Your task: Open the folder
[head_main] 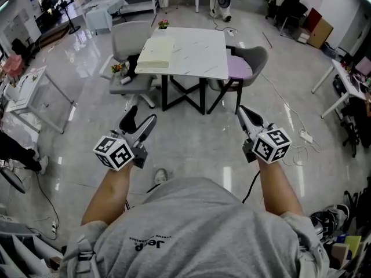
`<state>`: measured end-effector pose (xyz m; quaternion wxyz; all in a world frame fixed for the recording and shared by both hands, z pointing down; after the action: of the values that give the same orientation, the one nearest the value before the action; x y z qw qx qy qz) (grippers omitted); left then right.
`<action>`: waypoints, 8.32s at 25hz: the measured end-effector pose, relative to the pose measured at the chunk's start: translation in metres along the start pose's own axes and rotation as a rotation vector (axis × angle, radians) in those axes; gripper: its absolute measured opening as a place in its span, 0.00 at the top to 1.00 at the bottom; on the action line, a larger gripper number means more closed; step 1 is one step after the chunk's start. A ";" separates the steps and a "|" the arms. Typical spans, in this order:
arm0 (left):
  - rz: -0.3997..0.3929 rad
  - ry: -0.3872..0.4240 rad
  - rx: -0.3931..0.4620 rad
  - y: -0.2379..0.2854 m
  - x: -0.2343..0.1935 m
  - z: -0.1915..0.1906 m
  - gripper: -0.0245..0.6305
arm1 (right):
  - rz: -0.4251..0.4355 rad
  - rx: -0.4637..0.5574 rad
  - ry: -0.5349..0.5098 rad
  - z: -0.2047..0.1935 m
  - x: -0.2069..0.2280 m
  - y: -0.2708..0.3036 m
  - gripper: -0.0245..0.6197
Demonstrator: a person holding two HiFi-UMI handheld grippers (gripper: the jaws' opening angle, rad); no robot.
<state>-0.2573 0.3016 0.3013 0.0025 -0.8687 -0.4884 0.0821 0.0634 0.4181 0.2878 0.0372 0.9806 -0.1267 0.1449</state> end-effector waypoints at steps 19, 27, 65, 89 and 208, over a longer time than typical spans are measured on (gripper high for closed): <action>-0.182 -0.074 -0.015 0.197 -0.262 0.004 0.31 | -0.169 0.027 -0.023 0.040 0.062 0.267 0.95; -0.241 -0.082 -0.031 0.279 -0.353 0.012 0.31 | -0.221 0.018 -0.022 0.058 0.100 0.370 0.95; 0.408 -0.593 -0.184 0.457 -0.413 -0.216 0.31 | 0.213 -0.275 0.000 0.039 0.383 0.600 0.95; 0.431 -0.878 -0.155 0.463 -0.450 -0.277 0.31 | 0.202 -0.363 0.028 -0.011 0.371 0.610 0.95; 0.348 -0.277 -0.390 0.487 -0.428 -0.237 0.87 | 0.264 -0.376 0.030 0.000 0.343 0.624 0.96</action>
<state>-0.0283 -0.2985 0.5534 -0.2453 -0.9041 -0.3343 0.1037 0.2191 -0.2660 0.4107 0.2016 0.9291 -0.2781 0.1368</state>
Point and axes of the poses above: the fingertips, and each gripper's own axes: y forward along the fingers, x to its right, z out of its top, the point moved 3 cm from there along -y, backward along the fingers, and after that the axes turned 10 degrees about y, right-handed, at the moved point
